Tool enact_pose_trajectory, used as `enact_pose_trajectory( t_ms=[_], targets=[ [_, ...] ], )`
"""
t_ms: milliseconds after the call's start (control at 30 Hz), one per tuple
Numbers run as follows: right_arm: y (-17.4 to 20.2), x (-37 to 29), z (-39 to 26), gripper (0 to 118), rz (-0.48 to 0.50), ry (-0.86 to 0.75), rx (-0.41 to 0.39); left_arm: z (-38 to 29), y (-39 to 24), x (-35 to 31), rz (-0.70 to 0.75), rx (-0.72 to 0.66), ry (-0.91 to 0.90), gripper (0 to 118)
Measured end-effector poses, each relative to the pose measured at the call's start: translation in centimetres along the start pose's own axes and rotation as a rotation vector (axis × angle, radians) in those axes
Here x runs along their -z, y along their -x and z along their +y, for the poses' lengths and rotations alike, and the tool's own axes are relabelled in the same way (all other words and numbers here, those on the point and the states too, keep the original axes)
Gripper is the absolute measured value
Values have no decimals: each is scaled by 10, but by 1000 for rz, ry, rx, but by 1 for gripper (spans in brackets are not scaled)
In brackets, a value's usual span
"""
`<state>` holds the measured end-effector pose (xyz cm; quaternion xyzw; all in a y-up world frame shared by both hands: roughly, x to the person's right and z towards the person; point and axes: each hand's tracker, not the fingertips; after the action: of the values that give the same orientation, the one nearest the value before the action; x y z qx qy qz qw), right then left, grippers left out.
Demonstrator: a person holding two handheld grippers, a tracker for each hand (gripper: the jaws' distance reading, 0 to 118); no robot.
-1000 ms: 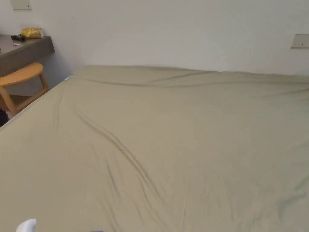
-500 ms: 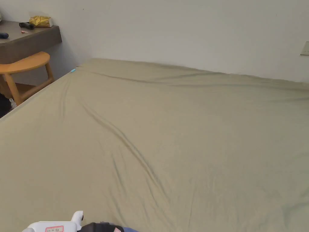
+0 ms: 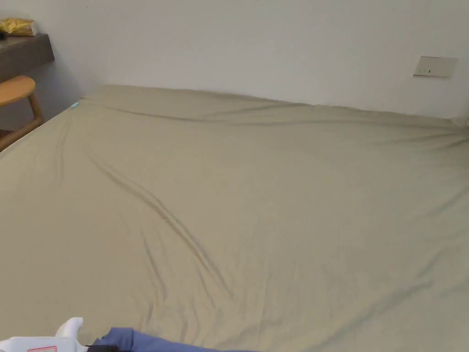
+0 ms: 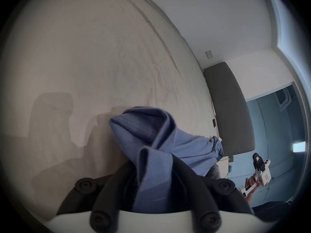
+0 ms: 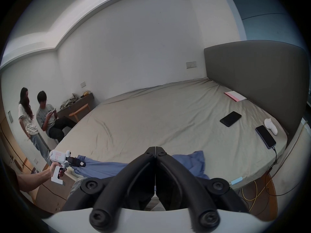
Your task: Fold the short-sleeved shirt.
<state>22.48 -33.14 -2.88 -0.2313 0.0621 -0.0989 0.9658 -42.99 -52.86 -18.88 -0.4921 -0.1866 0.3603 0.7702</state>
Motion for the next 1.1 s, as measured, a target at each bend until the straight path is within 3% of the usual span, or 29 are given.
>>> enact_pose_trajectory(
  t_ms=[133, 233, 467, 533, 700, 833, 1000, 1033, 1067, 1100],
  targets=[
    [-15, -8, 4, 1, -35, -25, 57, 20, 4, -24, 93, 47, -28, 9],
    [-23, -12, 5, 1, -49, -30, 69, 27, 0, -66, 155, 2, -102, 9],
    [-19, -6, 9, 1, -71, -59, 24, 33, -35, -162, 541, 87, -209, 9],
    [-12, -2, 17, 1, -28, -53, -19, 32, -52, -165, 524, 49, -212, 9],
    [13, -1, 33, 1, 15, -111, -96, 23, -114, -110, 317, 252, -108, 9],
    [29, -5, 38, 1, 39, -137, -114, 18, -133, -34, 122, 256, 3, 9],
    [28, -6, 25, 1, 59, -87, -136, 7, -127, 65, 248, 369, 162, 10],
    [27, -6, 22, 1, 36, -75, -150, 6, -120, 77, 255, 367, 187, 16],
    [26, -6, 20, 1, 29, -69, -151, 5, -112, 89, 262, 353, 217, 30],
    [23, -6, 18, 1, 29, -60, -144, -6, -118, 95, 256, 323, 236, 52]
  ],
)
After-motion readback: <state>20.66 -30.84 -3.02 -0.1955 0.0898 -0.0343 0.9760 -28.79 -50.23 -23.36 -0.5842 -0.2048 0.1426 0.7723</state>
